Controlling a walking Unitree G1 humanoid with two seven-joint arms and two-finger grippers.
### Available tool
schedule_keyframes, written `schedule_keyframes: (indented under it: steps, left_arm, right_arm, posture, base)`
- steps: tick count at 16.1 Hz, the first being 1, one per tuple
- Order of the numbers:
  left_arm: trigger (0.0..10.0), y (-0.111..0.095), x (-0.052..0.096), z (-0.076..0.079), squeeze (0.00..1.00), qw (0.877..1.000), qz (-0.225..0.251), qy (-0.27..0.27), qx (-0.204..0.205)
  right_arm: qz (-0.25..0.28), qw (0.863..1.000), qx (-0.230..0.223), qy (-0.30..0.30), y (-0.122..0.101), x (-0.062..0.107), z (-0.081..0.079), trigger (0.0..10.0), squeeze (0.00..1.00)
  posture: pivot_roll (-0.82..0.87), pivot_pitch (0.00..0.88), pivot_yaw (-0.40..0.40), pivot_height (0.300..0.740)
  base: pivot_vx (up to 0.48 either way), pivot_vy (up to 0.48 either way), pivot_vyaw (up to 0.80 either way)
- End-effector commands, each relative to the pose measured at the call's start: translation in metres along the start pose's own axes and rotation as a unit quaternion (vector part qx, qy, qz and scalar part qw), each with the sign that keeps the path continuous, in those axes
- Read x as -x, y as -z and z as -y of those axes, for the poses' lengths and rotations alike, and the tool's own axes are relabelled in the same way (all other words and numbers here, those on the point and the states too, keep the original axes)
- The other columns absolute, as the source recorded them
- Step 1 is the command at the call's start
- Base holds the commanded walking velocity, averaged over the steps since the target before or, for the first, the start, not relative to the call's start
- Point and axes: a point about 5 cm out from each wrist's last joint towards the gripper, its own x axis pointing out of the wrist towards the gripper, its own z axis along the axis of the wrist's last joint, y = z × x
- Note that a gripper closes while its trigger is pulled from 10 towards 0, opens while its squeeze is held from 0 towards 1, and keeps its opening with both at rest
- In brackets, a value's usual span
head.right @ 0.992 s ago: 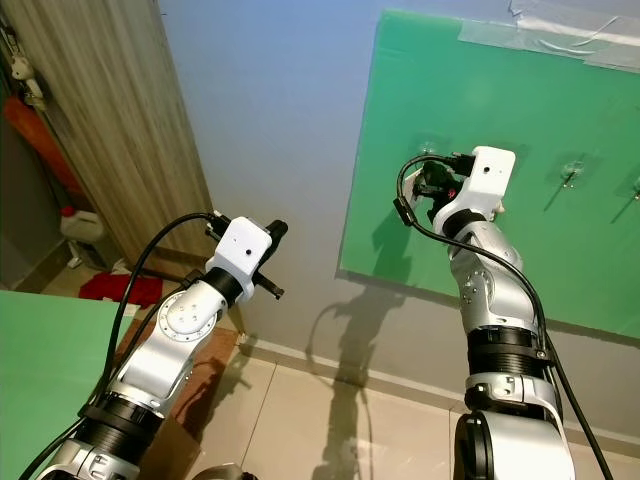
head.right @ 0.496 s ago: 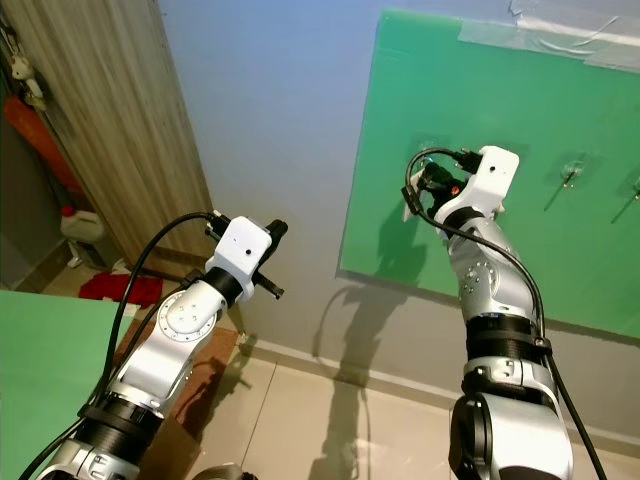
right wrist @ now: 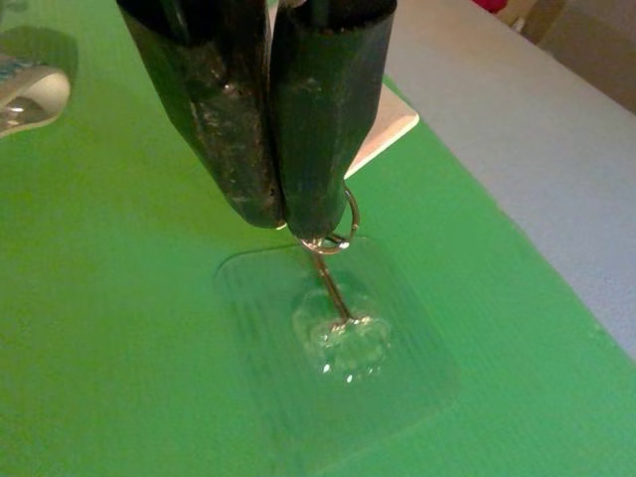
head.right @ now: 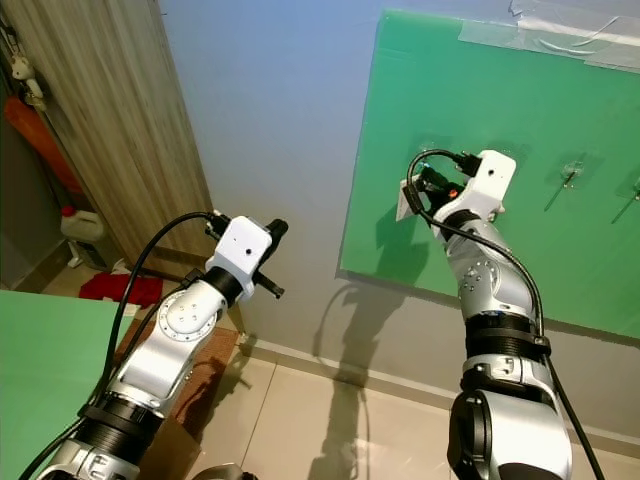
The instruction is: Hang keys on a hook
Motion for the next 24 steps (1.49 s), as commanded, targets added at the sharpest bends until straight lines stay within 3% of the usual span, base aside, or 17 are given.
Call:
schedule_keyframes:
  steps: [1,7,8,9,10,11,17,20,24]
  left_arm:
    - [10.0,-0.003,0.000,0.001,0.00,1.000,0.006,0.002,-0.003]
    - [10.0,-0.003,0.000,0.001,0.00,1.000,0.005,0.003,-0.003]
    - [10.0,-0.003,0.000,0.001,0.00,1.000,0.005,0.003,-0.003]
    - [10.0,-0.003,0.001,0.001,0.00,1.000,0.004,0.003,-0.003]
    - [10.0,-0.002,0.001,0.001,0.00,1.000,0.004,0.004,-0.003]
    - [10.0,-0.002,0.001,0.001,0.00,1.000,0.004,0.004,-0.003]
    - [10.0,-0.003,0.001,0.000,0.00,1.000,0.004,0.005,-0.003]
    - [10.0,-0.003,0.000,0.000,0.00,1.000,0.004,0.004,-0.003]
    - [10.0,-0.002,0.000,0.001,0.00,1.000,0.005,0.004,-0.003]
  right_arm:
    - [-0.002,1.000,-0.004,-0.005,-0.002,-0.002,-0.003,10.0,0.00]
    - [-0.038,0.997,0.064,0.006,0.017,0.001,0.000,10.0,0.00]
    - [-0.039,0.997,0.066,0.004,0.018,0.001,0.000,10.0,0.44]
    - [-0.044,0.996,0.077,0.009,0.022,0.002,0.001,10.0,0.53]
    - [-0.052,0.994,0.094,0.013,0.027,0.004,0.004,10.0,0.92]
    - [-0.055,0.993,0.099,0.014,0.030,0.006,0.006,10.0,1.00]
    - [-0.032,0.988,0.144,0.040,0.032,0.009,0.012,10.0,1.00]
    - [0.007,0.981,0.184,0.053,0.023,0.009,0.013,10.0,1.00]
    - [0.022,0.979,0.196,0.047,0.021,0.008,0.010,10.0,1.00]
  posture:
    - [0.03,0.000,0.003,0.740]
    - [0.03,0.000,0.004,0.740]
    - [0.03,0.000,0.004,0.740]
    - [0.03,0.000,0.004,0.740]
    - [0.03,0.000,0.005,0.740]
    - [0.03,0.000,0.006,0.740]
    - [0.03,0.000,0.011,0.740]
    - [0.03,0.000,0.011,0.740]
    - [0.03,0.000,0.008,0.740]
  base:
    - [0.000,0.000,0.00]
    - [0.000,0.000,0.00]
    - [0.000,0.000,0.00]
    - [0.000,0.000,0.00]
    - [0.000,0.000,0.00]
    - [0.000,0.000,0.00]
    - [0.000,0.000,0.00]
    - [0.000,0.000,0.00]
    - [0.000,0.000,0.00]
